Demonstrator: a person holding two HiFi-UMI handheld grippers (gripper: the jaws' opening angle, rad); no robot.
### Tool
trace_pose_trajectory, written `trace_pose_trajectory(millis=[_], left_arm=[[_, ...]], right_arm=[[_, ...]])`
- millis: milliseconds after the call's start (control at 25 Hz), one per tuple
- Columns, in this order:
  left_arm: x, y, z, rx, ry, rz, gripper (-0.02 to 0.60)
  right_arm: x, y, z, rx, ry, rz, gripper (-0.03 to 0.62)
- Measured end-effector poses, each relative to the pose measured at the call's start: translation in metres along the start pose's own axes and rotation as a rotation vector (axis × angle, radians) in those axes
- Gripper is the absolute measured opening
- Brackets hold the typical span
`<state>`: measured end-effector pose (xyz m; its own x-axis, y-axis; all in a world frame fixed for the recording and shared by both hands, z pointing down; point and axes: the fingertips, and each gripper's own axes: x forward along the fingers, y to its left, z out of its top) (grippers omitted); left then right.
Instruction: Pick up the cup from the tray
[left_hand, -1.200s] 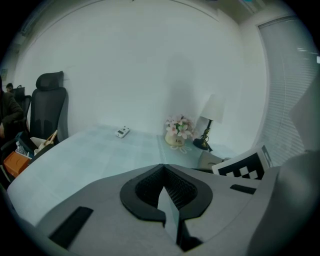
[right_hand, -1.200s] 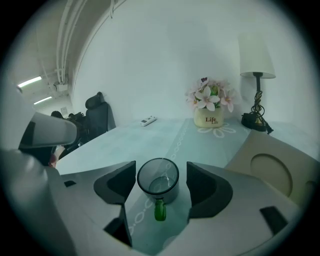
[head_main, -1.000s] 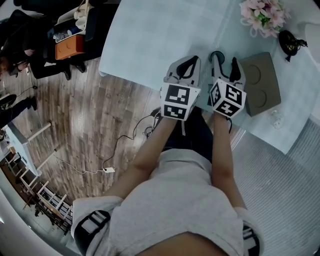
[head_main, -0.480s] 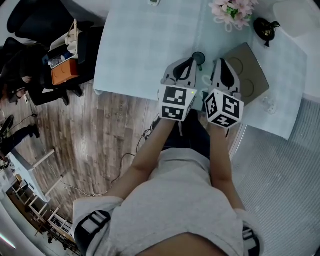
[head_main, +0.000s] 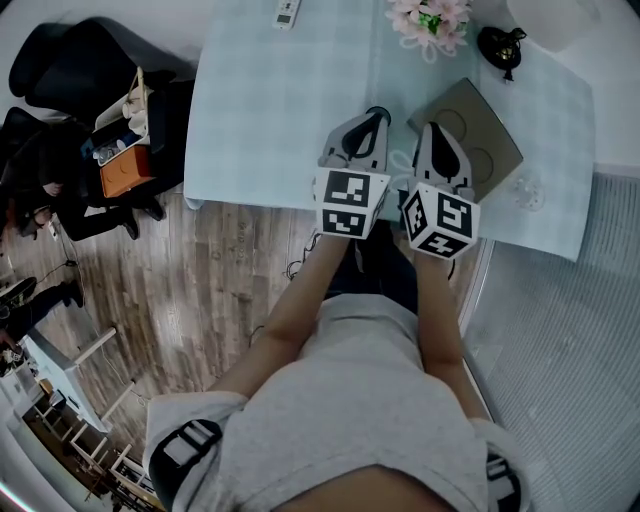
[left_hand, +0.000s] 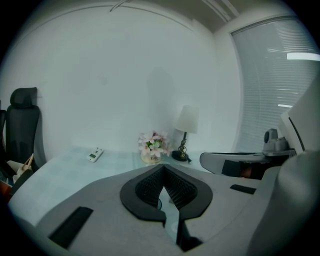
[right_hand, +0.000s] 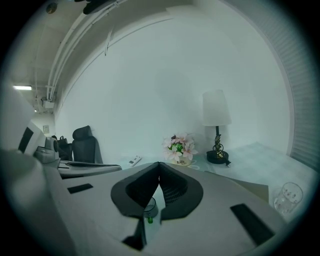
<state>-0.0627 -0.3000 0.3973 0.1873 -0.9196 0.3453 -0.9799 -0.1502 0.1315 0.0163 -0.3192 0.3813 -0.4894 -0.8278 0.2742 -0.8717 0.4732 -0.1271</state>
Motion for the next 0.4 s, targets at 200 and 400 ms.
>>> trace_pose_trajectory(millis=[200, 400], left_arm=[[-0.005, -0.003, 0.007, 0.007, -0.008, -0.001, 0.005], [-0.01, -0.001, 0.005, 0.006, -0.01, 0.0, 0.005]], right_arm=[[-0.005, 0.004, 0.005, -0.012, -0.003, 0.006, 0.008], [-0.007, 0.013, 0.002, -0.025, 0.001, 0.017, 0.008]])
